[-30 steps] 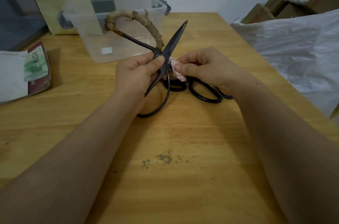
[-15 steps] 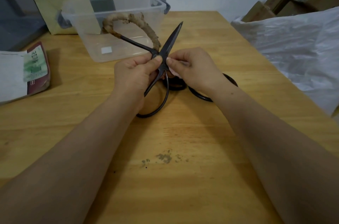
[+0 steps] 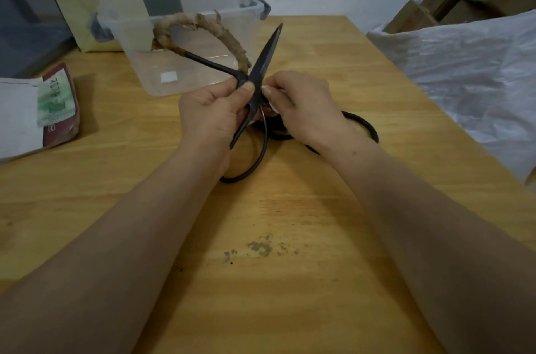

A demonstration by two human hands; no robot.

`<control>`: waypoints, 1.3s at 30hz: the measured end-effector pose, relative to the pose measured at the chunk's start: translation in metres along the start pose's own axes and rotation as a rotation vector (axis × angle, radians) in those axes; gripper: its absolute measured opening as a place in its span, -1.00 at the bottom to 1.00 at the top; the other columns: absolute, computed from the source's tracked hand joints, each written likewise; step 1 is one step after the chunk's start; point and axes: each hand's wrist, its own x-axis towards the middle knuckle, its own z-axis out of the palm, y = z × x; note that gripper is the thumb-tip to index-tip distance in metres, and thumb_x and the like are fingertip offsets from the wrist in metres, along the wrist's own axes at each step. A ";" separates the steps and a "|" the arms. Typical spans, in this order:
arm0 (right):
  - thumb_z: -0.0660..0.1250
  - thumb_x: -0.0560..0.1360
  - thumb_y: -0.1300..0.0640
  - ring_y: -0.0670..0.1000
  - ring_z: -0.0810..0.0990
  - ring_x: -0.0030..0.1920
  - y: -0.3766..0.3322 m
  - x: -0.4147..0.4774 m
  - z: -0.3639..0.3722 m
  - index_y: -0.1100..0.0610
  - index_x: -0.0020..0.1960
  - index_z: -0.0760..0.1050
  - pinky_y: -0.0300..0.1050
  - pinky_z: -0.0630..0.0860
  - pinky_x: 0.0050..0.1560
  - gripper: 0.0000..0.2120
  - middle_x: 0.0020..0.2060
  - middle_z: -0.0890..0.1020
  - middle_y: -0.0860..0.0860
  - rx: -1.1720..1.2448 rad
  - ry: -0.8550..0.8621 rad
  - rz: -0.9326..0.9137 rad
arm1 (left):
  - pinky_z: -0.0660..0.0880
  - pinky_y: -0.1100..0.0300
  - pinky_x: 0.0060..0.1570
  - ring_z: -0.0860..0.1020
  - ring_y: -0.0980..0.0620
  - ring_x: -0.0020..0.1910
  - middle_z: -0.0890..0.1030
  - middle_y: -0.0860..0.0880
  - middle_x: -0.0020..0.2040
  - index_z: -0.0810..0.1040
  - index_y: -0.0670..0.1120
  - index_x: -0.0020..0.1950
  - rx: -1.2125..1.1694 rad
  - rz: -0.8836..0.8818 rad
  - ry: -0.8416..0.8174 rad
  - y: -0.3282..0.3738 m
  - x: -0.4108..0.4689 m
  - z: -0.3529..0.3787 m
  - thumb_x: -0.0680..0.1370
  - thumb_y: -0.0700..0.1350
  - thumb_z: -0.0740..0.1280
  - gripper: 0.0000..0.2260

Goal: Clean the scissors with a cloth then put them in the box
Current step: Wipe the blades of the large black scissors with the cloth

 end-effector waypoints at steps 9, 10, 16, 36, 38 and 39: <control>0.03 0.65 0.04 0.08 0.44 0.17 0.011 0.000 -0.008 0.02 0.21 0.50 -0.04 0.17 0.25 -0.69 0.05 0.58 0.01 -0.284 -0.054 -0.045 | 0.60 0.23 -0.26 0.64 0.09 -0.33 0.67 -0.13 -0.21 0.54 -0.37 0.12 -0.102 -0.042 0.100 0.002 0.003 -0.003 0.48 -0.37 0.36 -0.77; 0.03 0.65 0.04 0.09 0.44 0.18 0.013 -0.001 -0.009 0.02 0.22 0.50 -0.03 0.16 0.25 -0.69 0.06 0.59 0.01 -0.298 -0.055 -0.034 | 0.61 0.21 -0.18 0.64 0.09 -0.29 0.67 -0.14 -0.16 0.53 -0.37 0.16 -0.098 -0.033 0.117 0.003 0.004 -0.004 0.47 -0.36 0.37 -0.73; 0.09 0.63 0.07 0.09 0.50 0.04 0.002 0.005 0.000 -0.01 -0.17 0.44 -0.09 0.18 0.02 -0.75 -0.17 0.54 -0.06 -0.179 0.056 -0.074 | 0.60 0.20 -0.27 0.66 0.06 -0.30 0.68 -0.06 -0.29 0.59 -0.28 0.01 -0.092 -0.038 0.043 -0.001 0.001 0.001 0.51 -0.34 0.34 -0.89; 0.16 0.58 0.01 0.13 0.54 -0.01 0.025 0.003 0.001 0.01 0.11 0.63 -0.09 0.22 0.09 -0.71 -0.13 0.64 0.06 -0.005 0.125 -0.158 | 0.59 0.24 -0.18 0.64 0.08 -0.28 0.65 -0.11 -0.16 0.49 -0.34 0.25 -0.239 -0.101 0.136 0.003 0.015 -0.010 0.49 -0.33 0.36 -0.67; 0.18 0.60 0.05 0.12 0.53 0.01 0.031 0.003 -0.003 0.02 0.12 0.63 -0.14 0.16 0.04 -0.74 -0.12 0.63 0.06 -0.019 0.127 -0.128 | 0.58 0.27 -0.19 0.62 0.08 -0.27 0.64 -0.11 -0.16 0.49 -0.33 0.24 -0.251 -0.092 0.150 0.004 0.018 -0.012 0.49 -0.33 0.35 -0.68; 0.19 0.60 0.07 0.12 0.52 0.02 0.030 0.003 -0.002 0.04 0.10 0.63 -0.15 0.15 0.03 -0.75 -0.11 0.63 0.06 -0.025 0.133 -0.119 | 0.57 0.28 -0.21 0.60 0.08 -0.28 0.63 -0.11 -0.17 0.49 -0.33 0.24 -0.253 -0.085 0.158 0.004 0.018 -0.012 0.49 -0.32 0.36 -0.67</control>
